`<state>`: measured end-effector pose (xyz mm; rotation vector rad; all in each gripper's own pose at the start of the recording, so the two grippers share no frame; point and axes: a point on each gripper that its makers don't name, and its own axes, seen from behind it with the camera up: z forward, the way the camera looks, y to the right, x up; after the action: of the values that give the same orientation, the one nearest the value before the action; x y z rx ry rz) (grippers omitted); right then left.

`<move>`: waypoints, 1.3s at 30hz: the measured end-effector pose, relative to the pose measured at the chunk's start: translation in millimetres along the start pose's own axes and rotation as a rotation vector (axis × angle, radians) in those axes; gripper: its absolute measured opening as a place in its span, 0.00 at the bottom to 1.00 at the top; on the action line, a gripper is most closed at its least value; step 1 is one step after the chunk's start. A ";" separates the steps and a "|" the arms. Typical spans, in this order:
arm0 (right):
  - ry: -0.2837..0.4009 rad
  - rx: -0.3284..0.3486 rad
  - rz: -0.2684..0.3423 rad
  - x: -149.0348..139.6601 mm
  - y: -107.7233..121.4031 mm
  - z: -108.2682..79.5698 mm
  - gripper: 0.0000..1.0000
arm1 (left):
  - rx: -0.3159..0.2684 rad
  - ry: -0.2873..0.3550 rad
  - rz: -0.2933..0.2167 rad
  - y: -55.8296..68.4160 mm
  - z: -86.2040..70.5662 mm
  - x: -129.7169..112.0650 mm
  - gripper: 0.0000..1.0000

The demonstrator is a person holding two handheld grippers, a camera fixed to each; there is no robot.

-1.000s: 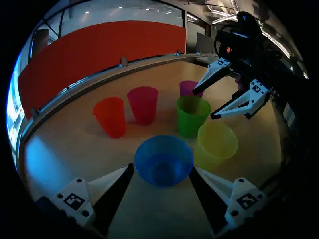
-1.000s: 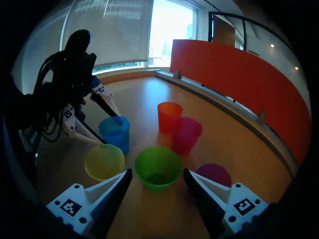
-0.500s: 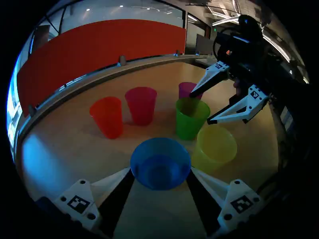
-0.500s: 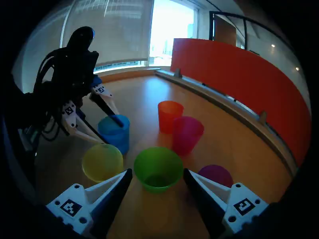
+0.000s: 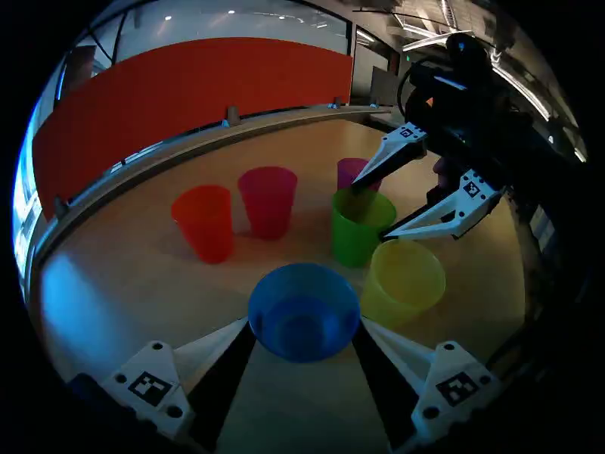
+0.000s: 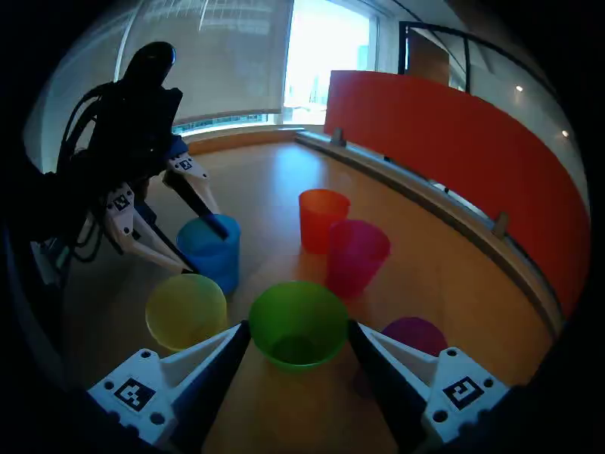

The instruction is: Pour water

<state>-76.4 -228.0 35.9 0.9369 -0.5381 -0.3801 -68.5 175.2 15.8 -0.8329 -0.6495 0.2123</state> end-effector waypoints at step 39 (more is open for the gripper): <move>0.114 -0.041 -0.011 39.6 2.0 -22.5 0.93 | 0.046 0.131 -0.008 -5.9 -34.4 42.9 0.85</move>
<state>-31.1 -233.1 37.5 0.9164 -0.4198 -0.3440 -14.1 167.9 22.5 -0.7928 -0.5231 0.1629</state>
